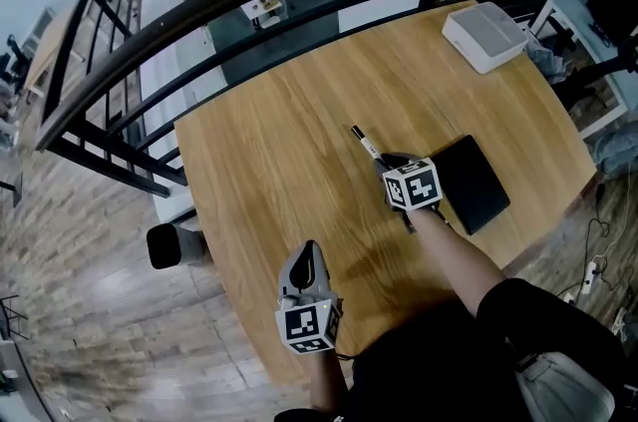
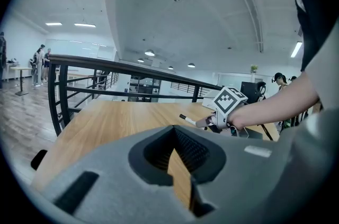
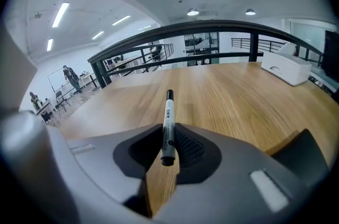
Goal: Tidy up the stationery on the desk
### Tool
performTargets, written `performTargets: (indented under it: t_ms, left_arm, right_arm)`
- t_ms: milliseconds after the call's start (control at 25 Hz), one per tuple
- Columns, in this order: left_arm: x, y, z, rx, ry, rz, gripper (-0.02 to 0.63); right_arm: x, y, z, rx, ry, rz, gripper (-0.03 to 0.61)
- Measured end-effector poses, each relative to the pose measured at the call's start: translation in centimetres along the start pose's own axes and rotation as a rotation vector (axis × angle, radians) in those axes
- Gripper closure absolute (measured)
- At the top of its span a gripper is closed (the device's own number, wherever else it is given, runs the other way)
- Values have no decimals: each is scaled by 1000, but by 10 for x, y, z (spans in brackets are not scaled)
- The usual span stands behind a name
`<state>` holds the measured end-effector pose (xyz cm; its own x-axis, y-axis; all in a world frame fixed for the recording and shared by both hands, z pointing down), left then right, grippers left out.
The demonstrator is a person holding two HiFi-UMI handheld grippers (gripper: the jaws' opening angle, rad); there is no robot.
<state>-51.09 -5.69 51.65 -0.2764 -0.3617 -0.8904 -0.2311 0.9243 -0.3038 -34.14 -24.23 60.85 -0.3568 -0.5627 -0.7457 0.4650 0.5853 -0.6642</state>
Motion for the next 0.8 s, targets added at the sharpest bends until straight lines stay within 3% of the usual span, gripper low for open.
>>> performTargets:
  t_ms: [800]
  left_arm:
    - [-11,9,41,-66,3,2,617]
  right_arm:
    - [-31,94,12,7,-64,119,499]
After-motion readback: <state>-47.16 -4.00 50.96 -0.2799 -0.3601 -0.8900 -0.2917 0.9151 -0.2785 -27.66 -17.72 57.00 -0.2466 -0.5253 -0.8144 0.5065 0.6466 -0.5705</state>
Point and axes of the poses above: the fingertips, and each gripper's own axes: y backward along the fingers, z to its right, x out of its top, the point moved 2 cm from there along y, backward along the fingers, and after that the axes turned 10 degrees about y, right-handed, at the moved point
